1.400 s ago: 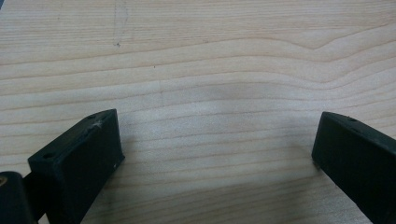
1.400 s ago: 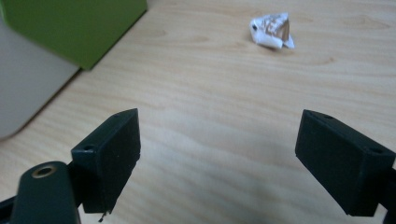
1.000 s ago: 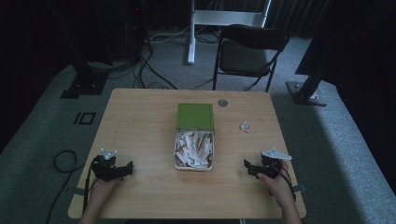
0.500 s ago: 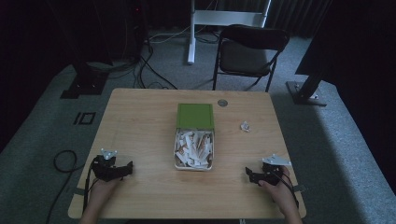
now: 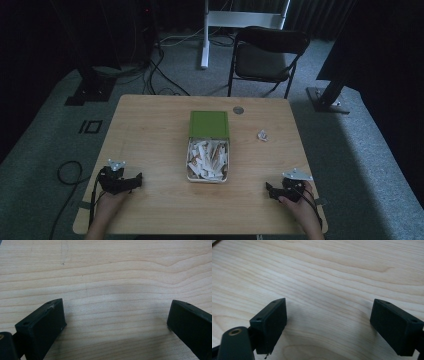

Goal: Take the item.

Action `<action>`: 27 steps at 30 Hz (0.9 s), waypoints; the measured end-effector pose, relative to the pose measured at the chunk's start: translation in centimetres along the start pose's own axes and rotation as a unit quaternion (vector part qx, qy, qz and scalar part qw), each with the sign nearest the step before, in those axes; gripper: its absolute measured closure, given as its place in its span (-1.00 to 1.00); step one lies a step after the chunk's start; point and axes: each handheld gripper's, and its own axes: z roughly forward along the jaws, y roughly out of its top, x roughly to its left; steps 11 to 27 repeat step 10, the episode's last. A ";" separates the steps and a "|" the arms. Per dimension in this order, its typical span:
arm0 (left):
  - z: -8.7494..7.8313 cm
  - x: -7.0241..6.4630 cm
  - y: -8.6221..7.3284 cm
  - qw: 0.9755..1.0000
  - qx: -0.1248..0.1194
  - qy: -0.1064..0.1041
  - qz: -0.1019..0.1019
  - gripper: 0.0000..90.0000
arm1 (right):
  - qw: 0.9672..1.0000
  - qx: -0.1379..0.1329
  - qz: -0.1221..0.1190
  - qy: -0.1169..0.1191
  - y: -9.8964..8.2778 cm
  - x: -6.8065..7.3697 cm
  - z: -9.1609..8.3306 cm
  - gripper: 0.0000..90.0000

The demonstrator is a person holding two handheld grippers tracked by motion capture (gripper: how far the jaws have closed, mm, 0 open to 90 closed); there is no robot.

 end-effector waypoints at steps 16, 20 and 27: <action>0.0 0.0 0.0 1.000 0.000 0.000 0.000 -0.95 | 1.000 0.001 0.001 -0.001 0.0 0.0 0.0 -0.70; 0.0 0.0 0.0 1.000 0.000 0.000 0.000 -0.95 | 1.000 0.001 0.001 -0.001 0.0 0.0 0.0 -0.70; 0.0 0.0 0.0 1.000 0.000 0.000 0.000 -0.95 | 1.000 0.001 0.001 -0.001 0.0 0.0 0.0 -0.70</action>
